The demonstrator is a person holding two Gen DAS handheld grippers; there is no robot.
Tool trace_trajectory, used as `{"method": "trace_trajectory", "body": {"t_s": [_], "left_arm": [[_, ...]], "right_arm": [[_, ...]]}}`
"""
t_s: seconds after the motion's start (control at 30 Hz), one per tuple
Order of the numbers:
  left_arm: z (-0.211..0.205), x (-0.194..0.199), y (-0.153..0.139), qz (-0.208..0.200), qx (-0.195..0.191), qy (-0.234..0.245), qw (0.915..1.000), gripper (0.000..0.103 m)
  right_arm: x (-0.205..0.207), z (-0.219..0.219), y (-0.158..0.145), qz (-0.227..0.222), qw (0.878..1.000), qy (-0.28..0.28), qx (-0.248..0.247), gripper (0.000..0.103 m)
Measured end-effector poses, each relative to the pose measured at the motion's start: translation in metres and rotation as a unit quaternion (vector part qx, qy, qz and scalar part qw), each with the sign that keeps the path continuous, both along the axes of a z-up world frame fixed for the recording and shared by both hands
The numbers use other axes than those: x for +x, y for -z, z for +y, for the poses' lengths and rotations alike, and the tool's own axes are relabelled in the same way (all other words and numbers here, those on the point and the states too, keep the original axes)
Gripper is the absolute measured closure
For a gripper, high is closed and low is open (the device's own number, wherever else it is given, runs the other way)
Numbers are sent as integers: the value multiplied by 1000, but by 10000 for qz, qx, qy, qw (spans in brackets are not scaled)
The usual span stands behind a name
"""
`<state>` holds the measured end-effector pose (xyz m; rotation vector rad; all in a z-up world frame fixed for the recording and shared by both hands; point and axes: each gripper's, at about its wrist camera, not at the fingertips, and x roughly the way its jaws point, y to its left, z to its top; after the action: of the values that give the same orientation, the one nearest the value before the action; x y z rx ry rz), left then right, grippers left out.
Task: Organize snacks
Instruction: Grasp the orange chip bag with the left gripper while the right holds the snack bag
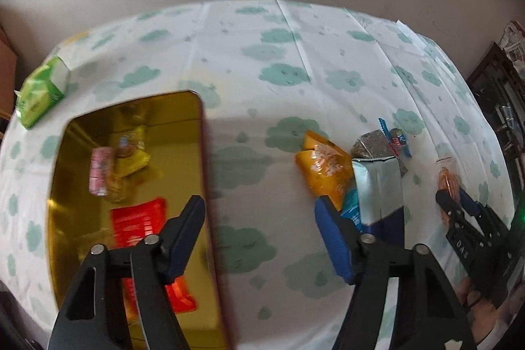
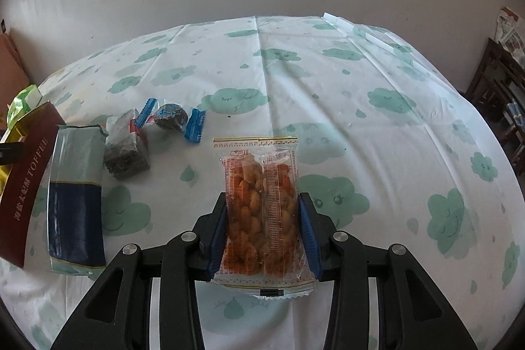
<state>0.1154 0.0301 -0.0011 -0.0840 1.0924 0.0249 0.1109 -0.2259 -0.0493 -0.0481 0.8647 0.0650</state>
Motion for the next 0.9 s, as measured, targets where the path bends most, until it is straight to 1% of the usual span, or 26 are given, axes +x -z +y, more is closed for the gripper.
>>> {"method": "trace_trajectory", "body": {"t_s": [0.03,0.07,0.13,0.23,0.3,0.37,0.43,0.63,0.7,0.73,0.8,0.87,0.9], "left_arm": [[-4,3,0,-59,94,30,9999,39],[-9,7,2,13,54,135,9999,41],[-13,11,5,117,-119,183,9997,43],[-25,18,14,217,-38,314,9993,43],[-28,21,18,283,-79,322,9991,43],[-32,26,23,362,-207,364,9985,43],[-36,32,26,362,-250,368,9984,43],[-44,50,37,435,-211,348,9982,43],[-43,53,41,452,-235,341,9981,41],[-43,54,42,473,-255,353,9979,43],[-43,54,43,477,-312,392,9976,51],[-44,54,44,518,-502,469,9963,67],[-44,53,44,524,-562,481,9959,68]], "right_arm": [[-1,-1,0,-1,10000,-2,1,61],[-1,-1,0,-1,10000,-5,4,61],[0,-1,0,-1,10000,-7,19,61],[-1,-2,0,-7,10000,-8,74,60],[-2,-2,-1,-8,9999,-13,114,60],[-2,-3,-1,-8,9999,-19,137,60],[-2,-3,-1,-6,9999,-33,156,59],[-1,-1,0,8,9998,-107,174,52],[-1,-1,0,9,9997,-119,197,51],[-1,-1,0,9,9997,-124,209,51],[-2,-1,-1,9,9997,-128,215,51],[-2,-1,-1,10,9997,-128,213,50],[-2,-1,-1,11,9997,-131,207,50]]}}
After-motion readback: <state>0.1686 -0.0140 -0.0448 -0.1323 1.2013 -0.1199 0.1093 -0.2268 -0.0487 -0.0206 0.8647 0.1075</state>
